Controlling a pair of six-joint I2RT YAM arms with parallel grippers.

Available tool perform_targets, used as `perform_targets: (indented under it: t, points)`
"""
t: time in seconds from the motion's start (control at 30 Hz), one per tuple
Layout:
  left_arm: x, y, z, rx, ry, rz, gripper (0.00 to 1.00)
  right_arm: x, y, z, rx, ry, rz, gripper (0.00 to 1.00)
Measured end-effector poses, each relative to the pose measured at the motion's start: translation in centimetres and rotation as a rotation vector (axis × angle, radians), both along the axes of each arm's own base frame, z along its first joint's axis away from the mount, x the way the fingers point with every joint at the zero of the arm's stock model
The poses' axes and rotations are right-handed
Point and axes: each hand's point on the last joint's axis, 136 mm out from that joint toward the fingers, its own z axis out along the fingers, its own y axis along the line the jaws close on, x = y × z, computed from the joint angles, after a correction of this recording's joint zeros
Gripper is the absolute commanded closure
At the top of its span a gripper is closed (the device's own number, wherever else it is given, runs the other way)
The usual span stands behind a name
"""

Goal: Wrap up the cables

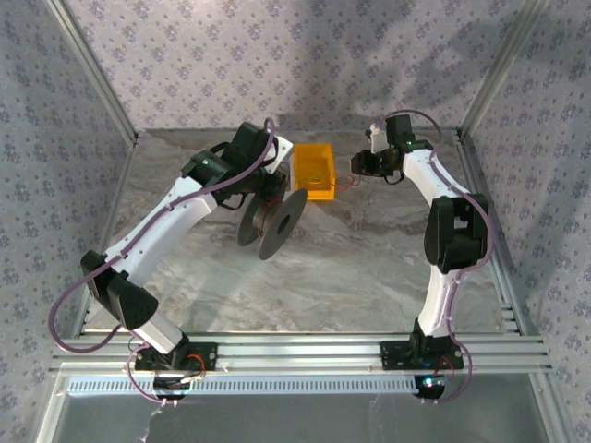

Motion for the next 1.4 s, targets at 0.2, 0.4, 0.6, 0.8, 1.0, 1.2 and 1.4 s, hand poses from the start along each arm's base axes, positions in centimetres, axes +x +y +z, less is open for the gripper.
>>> perform_targets:
  t: [0.2, 0.4, 0.6, 0.8, 1.0, 1.2, 1.4]
  points:
    - [0.0, 0.0, 0.1, -0.001, 0.0, 0.0, 1.0, 0.0, 0.1, 0.1, 0.015, 0.001, 0.002, 1.0]
    - [-0.7, -0.4, 0.9, -0.052, 0.013, -0.028, 1.0, 0.1, -1.1, -0.7, 0.031, 0.006, -0.03, 1.0]
    - [-1.0, 0.7, 6.7, -0.395, 0.012, -0.019, 1.0, -0.2, -3.4, -2.5, 0.053, 0.026, -0.1, 1.0]
    - [1.0, 6.5, 15.1, -0.808, -0.092, 0.116, 1.0, -2.7, -3.3, -2.7, 0.089, 0.007, -0.136, 1.0]
    - [2.8, 7.8, 17.1, -0.987, -0.082, 0.241, 1.0, -7.2, -1.3, -0.3, 0.036, -0.093, -0.123, 1.0]
    - [6.9, 13.1, 15.0, -1.075, -0.149, 0.579, 1.0, -13.5, 3.8, 3.9, -0.14, -0.248, 0.012, 1.0]
    - [9.6, 16.4, 12.1, -1.02, -0.216, 0.832, 1.0, -21.1, 9.3, 8.3, -0.314, -0.38, 0.222, 1.0]
